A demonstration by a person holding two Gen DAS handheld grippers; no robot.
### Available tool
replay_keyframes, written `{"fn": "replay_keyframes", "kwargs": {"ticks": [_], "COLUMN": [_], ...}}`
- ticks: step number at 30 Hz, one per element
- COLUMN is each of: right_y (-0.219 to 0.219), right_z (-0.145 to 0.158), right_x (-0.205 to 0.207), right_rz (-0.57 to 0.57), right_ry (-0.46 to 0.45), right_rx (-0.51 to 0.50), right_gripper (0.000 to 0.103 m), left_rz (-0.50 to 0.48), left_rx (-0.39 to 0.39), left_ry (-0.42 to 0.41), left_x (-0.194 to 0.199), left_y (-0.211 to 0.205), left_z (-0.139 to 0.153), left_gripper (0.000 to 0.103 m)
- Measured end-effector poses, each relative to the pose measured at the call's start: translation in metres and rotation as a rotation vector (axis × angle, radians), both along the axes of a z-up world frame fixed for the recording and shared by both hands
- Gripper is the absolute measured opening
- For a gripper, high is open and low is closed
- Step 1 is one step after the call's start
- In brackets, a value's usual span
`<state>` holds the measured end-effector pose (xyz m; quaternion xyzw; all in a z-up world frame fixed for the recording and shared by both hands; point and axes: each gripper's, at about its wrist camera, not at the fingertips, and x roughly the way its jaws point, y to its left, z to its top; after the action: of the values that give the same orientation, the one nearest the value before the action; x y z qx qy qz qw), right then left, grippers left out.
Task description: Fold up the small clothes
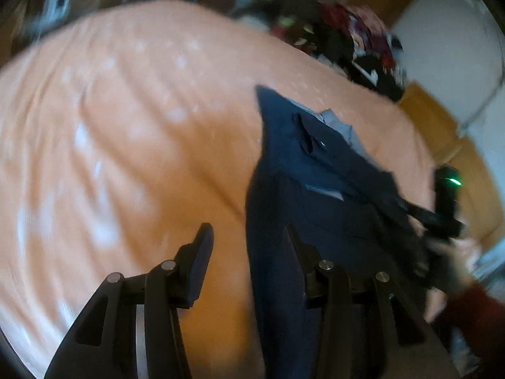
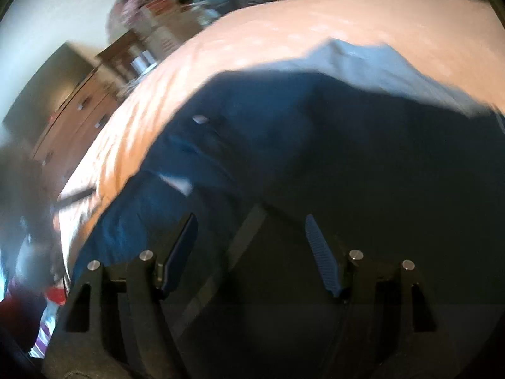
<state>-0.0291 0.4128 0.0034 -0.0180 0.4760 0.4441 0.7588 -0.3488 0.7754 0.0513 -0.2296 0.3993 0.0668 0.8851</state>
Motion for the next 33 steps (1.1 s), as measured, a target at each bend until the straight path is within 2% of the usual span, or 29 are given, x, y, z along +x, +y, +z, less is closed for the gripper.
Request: {"fn": "replay_keyframes", "kwargs": {"ticks": [2, 6, 8, 11, 17, 18, 20, 22, 23, 24, 27, 29, 30, 31, 33], "right_y": [-0.019, -0.026, -0.026, -0.025, -0.022, -0.022, -0.022, -0.017, -0.011, -0.004, 0.03, 0.064, 0.084, 0.109, 0.144], "right_z": [-0.008, -0.009, -0.007, -0.012, -0.017, -0.017, -0.012, -0.003, 0.003, 0.008, 0.023, 0.03, 0.031, 0.029, 0.021], "right_x": [-0.006, -0.009, -0.004, -0.001, 0.0, 0.0, -0.003, -0.006, -0.007, -0.007, 0.001, 0.006, 0.007, 0.009, 0.013], "right_rz": [-0.033, -0.051, -0.048, -0.033, -0.029, -0.025, -0.02, 0.002, 0.019, 0.036, 0.109, 0.191, 0.234, 0.286, 0.355], "right_ry": [0.027, 0.036, 0.034, 0.035, 0.043, 0.043, 0.03, -0.016, -0.038, -0.056, -0.092, -0.107, -0.111, -0.111, -0.098], "right_rx": [0.004, 0.019, 0.022, 0.025, 0.029, 0.03, 0.025, 0.013, 0.013, 0.017, 0.056, 0.089, 0.097, 0.086, 0.055], "right_gripper": [0.07, 0.07, 0.07, 0.07, 0.071, 0.071, 0.071, 0.071, 0.071, 0.071, 0.071, 0.068, 0.062, 0.046, 0.028], "left_rz": [-0.047, -0.169, -0.174, -0.146, -0.115, -0.1, -0.03, 0.025, 0.038, 0.038, 0.02, 0.028, 0.031, 0.031, 0.031], "left_rx": [0.123, 0.216, 0.236, 0.237, 0.293, 0.296, 0.304, 0.241, 0.184, 0.136, 0.188, 0.178, 0.173, 0.174, 0.168], "left_ry": [0.034, 0.129, 0.169, 0.17, 0.202, 0.201, 0.196, 0.151, 0.131, 0.124, 0.143, 0.134, 0.127, 0.125, 0.119], "left_x": [0.031, 0.079, 0.09, 0.097, 0.13, 0.131, 0.119, 0.099, 0.089, 0.085, 0.09, 0.089, 0.088, 0.088, 0.086], "left_y": [-0.007, -0.033, -0.039, -0.035, -0.035, -0.032, -0.016, 0.005, 0.015, 0.021, 0.011, 0.012, 0.013, 0.012, 0.012], "left_z": [-0.001, -0.025, -0.037, -0.04, -0.054, -0.055, -0.052, -0.048, -0.05, -0.055, -0.056, -0.056, -0.056, -0.056, -0.056], "left_gripper": [0.046, 0.046, 0.046, 0.048, 0.05, 0.053, 0.051, 0.06, 0.064, 0.064, 0.064, 0.065, 0.065, 0.065, 0.065]}}
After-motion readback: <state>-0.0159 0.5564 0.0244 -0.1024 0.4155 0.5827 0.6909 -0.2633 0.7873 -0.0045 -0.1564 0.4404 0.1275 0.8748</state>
